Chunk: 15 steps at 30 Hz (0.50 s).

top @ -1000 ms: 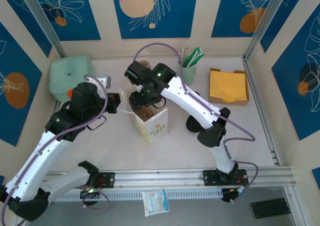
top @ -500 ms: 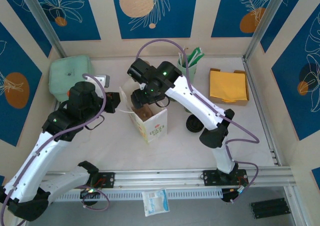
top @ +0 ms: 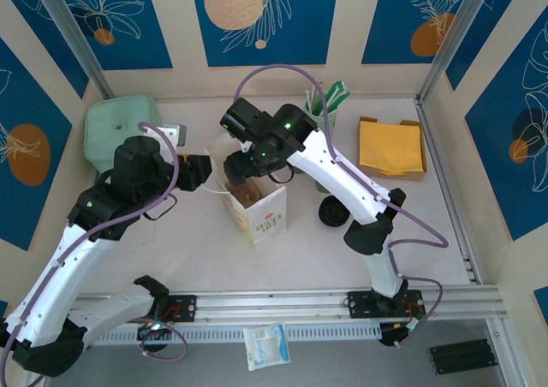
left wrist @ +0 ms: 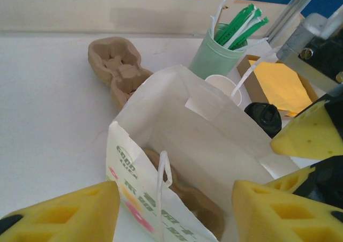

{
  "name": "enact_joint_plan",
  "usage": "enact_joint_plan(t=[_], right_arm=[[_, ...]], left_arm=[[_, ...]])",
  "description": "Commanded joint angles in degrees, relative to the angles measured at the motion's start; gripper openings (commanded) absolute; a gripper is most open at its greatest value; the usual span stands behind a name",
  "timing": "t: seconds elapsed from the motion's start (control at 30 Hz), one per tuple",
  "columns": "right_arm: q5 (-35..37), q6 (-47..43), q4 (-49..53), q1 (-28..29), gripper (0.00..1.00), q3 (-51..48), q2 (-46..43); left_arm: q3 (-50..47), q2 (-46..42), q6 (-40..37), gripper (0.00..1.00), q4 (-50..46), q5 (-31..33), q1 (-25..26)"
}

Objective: Pack the takeout coffee

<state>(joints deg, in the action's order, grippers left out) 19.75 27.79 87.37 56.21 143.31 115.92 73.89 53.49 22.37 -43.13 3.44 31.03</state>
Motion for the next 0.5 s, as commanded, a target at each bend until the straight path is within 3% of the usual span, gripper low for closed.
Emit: enact_joint_plan(t=[0.0, 0.47], right_arm=[[0.23, -0.81, 1.35, 0.4, 0.77, 2.27, -3.2], [-2.21, -0.9, -0.85, -0.37, 0.83, 2.63, -7.43]], left_arm=[[2.89, -0.13, -0.75, 0.65, -1.41, -0.34, 0.22], [10.67, 0.92, -2.77, 0.98, -4.65, 0.38, 0.24]])
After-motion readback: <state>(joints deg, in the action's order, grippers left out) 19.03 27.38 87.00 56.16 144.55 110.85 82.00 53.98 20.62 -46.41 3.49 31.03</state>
